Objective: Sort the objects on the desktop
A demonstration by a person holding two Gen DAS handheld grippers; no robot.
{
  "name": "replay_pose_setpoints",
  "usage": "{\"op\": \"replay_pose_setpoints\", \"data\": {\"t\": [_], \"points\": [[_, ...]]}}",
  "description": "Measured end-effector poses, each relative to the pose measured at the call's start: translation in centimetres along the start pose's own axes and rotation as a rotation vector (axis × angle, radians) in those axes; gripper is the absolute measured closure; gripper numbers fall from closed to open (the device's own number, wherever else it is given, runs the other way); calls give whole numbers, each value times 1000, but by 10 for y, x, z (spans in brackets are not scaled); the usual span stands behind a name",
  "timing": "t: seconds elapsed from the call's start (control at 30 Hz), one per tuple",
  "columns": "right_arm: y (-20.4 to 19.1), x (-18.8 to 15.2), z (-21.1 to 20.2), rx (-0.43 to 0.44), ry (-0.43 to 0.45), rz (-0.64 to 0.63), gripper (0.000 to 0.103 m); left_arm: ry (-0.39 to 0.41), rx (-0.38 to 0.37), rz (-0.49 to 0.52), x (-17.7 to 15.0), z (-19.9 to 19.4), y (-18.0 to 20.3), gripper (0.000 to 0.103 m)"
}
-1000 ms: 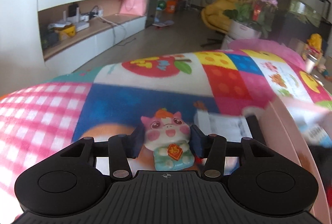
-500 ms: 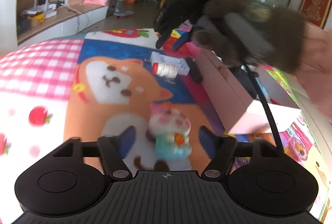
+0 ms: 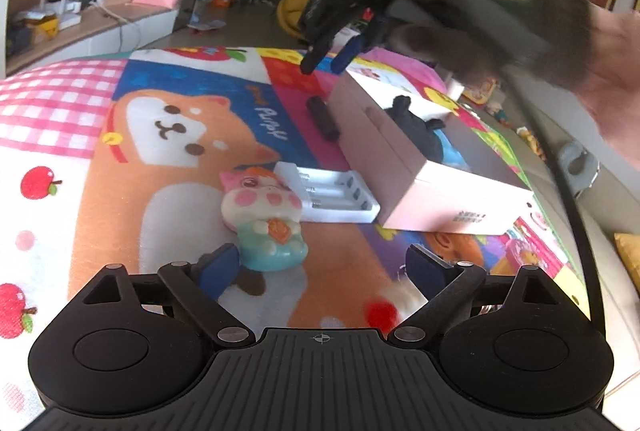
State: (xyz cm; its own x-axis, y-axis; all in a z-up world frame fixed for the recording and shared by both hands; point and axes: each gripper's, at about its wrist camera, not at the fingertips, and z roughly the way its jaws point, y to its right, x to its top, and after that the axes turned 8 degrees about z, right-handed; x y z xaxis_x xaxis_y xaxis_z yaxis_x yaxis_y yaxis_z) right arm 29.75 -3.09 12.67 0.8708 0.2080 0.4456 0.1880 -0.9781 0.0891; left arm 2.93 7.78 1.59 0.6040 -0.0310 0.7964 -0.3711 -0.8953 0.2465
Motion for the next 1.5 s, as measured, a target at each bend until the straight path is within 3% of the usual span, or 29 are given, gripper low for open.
{"op": "replay_pose_setpoints", "data": {"t": [0.07,0.17,0.43,0.63,0.87,1.13,1.2,1.27,1.33,1.4,1.5], "points": [[7,11,23,-32,-37,39,84,4,-1,5,0,0,0,9],[7,13,44,-93,-26,20,89,5,-12,-1,-1,1,-2,9],[-15,7,69,-166,-49,-94,90,4,-17,-16,-2,-3,-3,8],[-31,-22,47,-90,-73,-168,90,-10,-34,-1,-9,-7,8,7],[-50,-80,24,-20,-110,-215,90,-26,-8,-25,-17,-19,19,7],[-40,-153,-23,163,-193,-214,90,-59,5,-16,-24,-30,34,4],[-30,-170,-49,206,-121,-196,90,-60,16,1,-25,-35,41,4],[-7,-185,-84,266,8,-161,89,-60,15,24,-25,-39,48,4],[18,-202,-115,250,155,-130,76,-60,-5,52,-23,-43,60,4],[47,-225,-139,205,306,-91,51,-58,-21,88,-20,-42,73,4],[98,-244,-149,144,410,41,39,-58,-33,133,-15,-35,90,3]]}}
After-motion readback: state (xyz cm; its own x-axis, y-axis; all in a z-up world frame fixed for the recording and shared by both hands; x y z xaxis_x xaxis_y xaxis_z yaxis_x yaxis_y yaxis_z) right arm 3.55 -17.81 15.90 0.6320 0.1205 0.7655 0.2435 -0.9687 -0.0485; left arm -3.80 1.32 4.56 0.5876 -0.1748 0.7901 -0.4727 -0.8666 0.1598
